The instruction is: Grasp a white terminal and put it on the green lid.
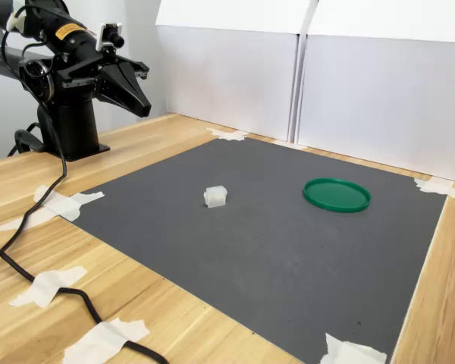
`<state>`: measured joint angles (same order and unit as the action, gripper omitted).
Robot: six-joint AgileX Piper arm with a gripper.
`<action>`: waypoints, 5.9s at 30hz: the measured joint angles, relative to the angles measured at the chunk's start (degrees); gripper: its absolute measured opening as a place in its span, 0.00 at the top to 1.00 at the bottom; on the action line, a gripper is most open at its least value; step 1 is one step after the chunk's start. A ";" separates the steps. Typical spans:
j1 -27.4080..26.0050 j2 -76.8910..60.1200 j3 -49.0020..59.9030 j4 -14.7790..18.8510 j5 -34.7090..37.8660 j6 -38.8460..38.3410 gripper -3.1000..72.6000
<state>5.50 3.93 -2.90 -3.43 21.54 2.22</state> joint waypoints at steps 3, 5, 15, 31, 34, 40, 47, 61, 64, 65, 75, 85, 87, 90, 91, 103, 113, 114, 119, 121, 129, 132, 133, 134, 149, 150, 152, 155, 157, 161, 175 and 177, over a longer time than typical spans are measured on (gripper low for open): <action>0.00 0.00 0.00 0.00 0.00 0.00 0.98; 0.00 0.00 0.00 0.00 0.00 0.00 0.98; 0.00 0.00 0.00 -0.04 0.00 0.00 0.98; 0.00 3.99 -3.61 -0.92 0.14 0.00 0.98; 0.00 9.51 -7.23 -1.70 0.48 -0.11 0.98; 0.00 21.45 -15.83 -5.66 4.73 -1.83 0.98; 0.00 35.27 -27.74 -7.15 15.86 -2.22 0.98; -2.34 56.21 -45.17 -5.56 34.81 -20.74 0.98; -2.46 59.20 -46.61 -3.99 35.02 -28.29 0.97; -2.46 60.19 -47.00 -3.22 35.08 -30.00 0.96; -2.53 68.23 -49.82 -2.57 32.70 -35.64 0.55; -2.55 73.11 -50.37 -5.00 28.32 -38.14 0.06; -2.55 73.48 -51.24 -5.00 28.58 -40.44 0.05; -2.55 73.84 -52.69 -5.00 28.79 -42.88 0.04; -2.55 73.84 -53.12 -4.95 28.86 -43.38 0.04; -3.48 75.16 -54.19 1.36 30.30 -47.57 0.04; -9.05 81.19 -54.46 4.12 31.08 -57.97 0.04; -9.05 81.84 -54.84 4.12 31.14 -58.99 0.04; -9.05 85.29 -58.14 4.40 31.13 -61.53 0.04; -9.05 86.27 -58.97 4.54 31.05 -62.69 0.04; -6.41 86.89 -59.09 4.62 30.36 -66.84 0.04; -6.01 86.96 -59.09 4.99 29.66 -66.58 0.04; -6.01 87.02 -59.09 4.94 29.35 -66.58 0.04; -6.01 87.01 -58.85 4.88 28.73 -66.58 0.04; -6.01 89.25 -52.95 4.59 20.86 -68.10 0.04; -6.01 89.72 -52.95 4.59 20.78 -68.10 0.04; -6.01 90.49 -52.95 4.59 20.30 -68.04 0.04; -6.01 91.38 -52.95 4.59 19.15 -67.93 0.04; -6.01 92.06 -52.95 4.59 18.88 -67.93 0.04; -5.96 93.39 -52.95 4.59 18.31 -67.93 0.04; -2.00 93.85 -52.95 0.50 17.97 -59.66 0.34; -2.00 93.85 -52.95 -0.45 17.97 -58.67 0.40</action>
<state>3.50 97.78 -55.85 -3.88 39.51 -56.45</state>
